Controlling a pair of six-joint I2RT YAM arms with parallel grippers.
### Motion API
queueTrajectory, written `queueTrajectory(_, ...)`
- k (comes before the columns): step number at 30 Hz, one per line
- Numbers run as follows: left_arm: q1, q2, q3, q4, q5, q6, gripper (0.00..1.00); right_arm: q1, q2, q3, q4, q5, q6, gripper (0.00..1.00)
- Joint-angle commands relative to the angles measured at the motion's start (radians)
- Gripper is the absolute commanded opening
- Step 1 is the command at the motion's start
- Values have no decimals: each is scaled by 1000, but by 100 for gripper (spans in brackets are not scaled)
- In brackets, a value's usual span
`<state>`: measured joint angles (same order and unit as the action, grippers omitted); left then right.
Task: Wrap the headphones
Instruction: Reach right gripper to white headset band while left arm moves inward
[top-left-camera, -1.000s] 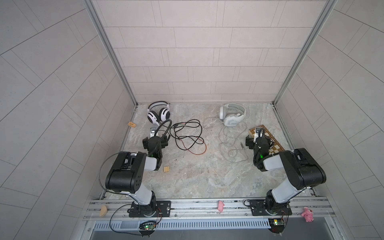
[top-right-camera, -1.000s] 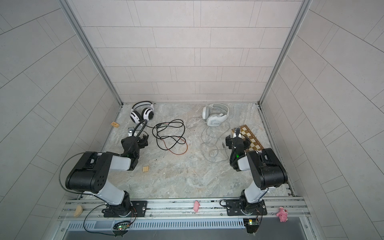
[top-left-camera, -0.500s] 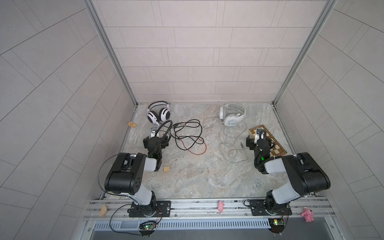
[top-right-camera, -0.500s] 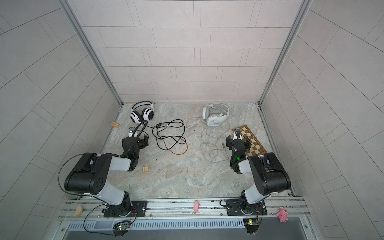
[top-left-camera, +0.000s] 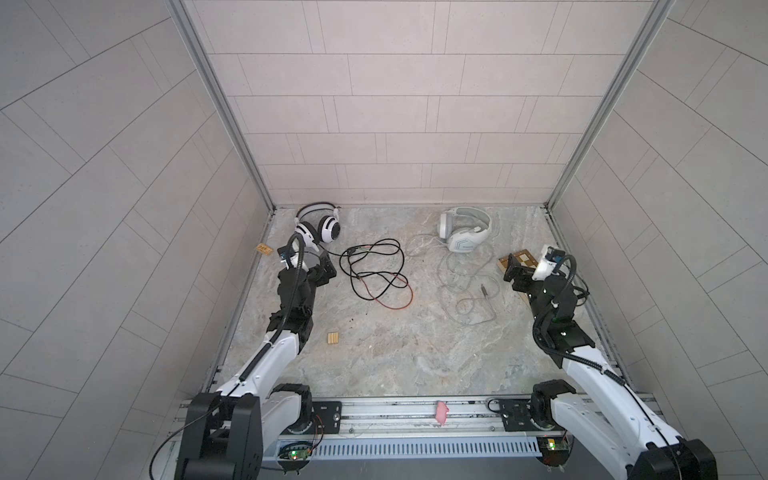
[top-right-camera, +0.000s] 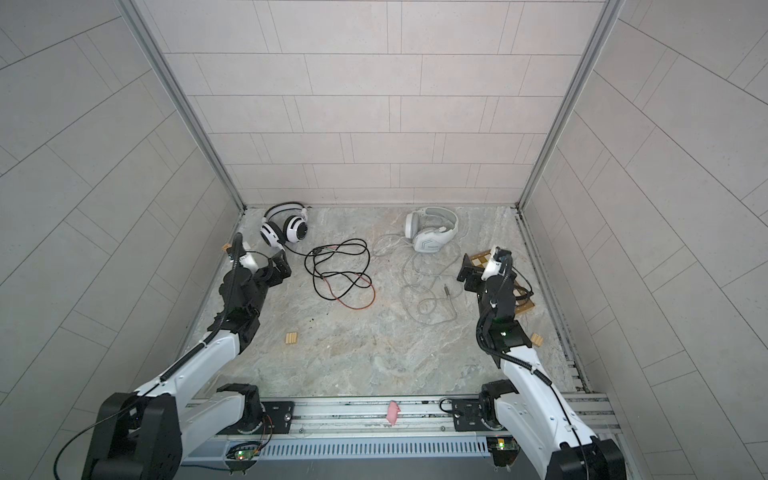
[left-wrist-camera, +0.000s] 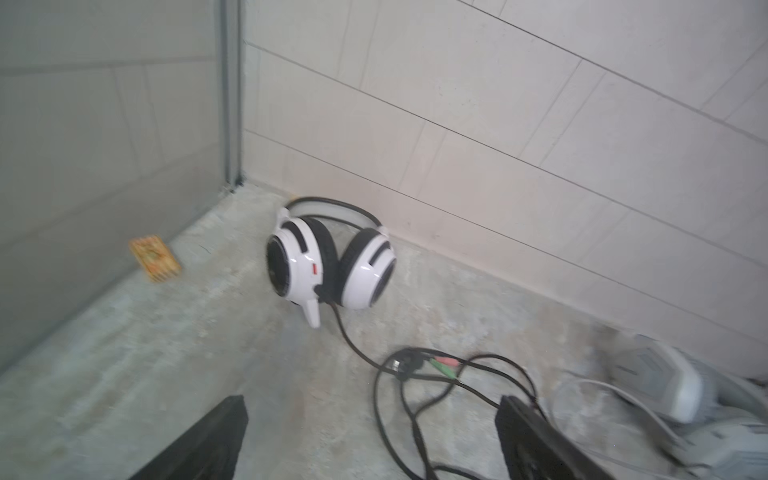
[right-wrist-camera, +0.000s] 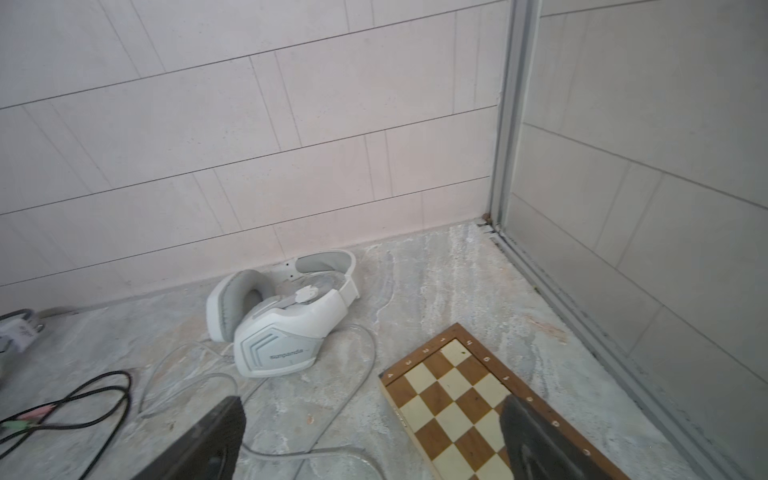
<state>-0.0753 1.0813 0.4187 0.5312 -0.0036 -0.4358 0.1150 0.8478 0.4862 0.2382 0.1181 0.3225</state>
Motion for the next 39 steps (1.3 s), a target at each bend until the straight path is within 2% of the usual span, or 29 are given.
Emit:
queueTrajectory(1,-17,73,-34,49,289,-271,100,0,95,125,-300,-141,105,94)
queueTrajectory(3,-52,143,-40,147,372,-311,100,0,192,239,-382,-163,133,90)
queueTrajectory(7,-185,256,-8,170,376,-294,100,1,450,490,-550,-221,134,79)
queueTrajectory(8,-225,278,-2,180,376,-259,100,2,519,574,-607,-220,148,78)
queueTrajectory(12,-334,348,83,127,426,-195,100,1,758,823,-723,-206,214,76)
queueTrajectory(15,-383,372,125,57,397,-135,100,-2,905,969,-756,-166,237,76)
queueTrajectory(22,-400,377,163,-9,386,-98,100,-42,1134,1193,-799,-134,322,76)
queueTrajectory(28,-402,370,172,-15,406,-111,100,-87,1236,1301,-800,-154,411,75)
queueTrajectory(39,-402,350,181,-57,385,-91,100,-100,1425,1504,-867,-201,471,73)
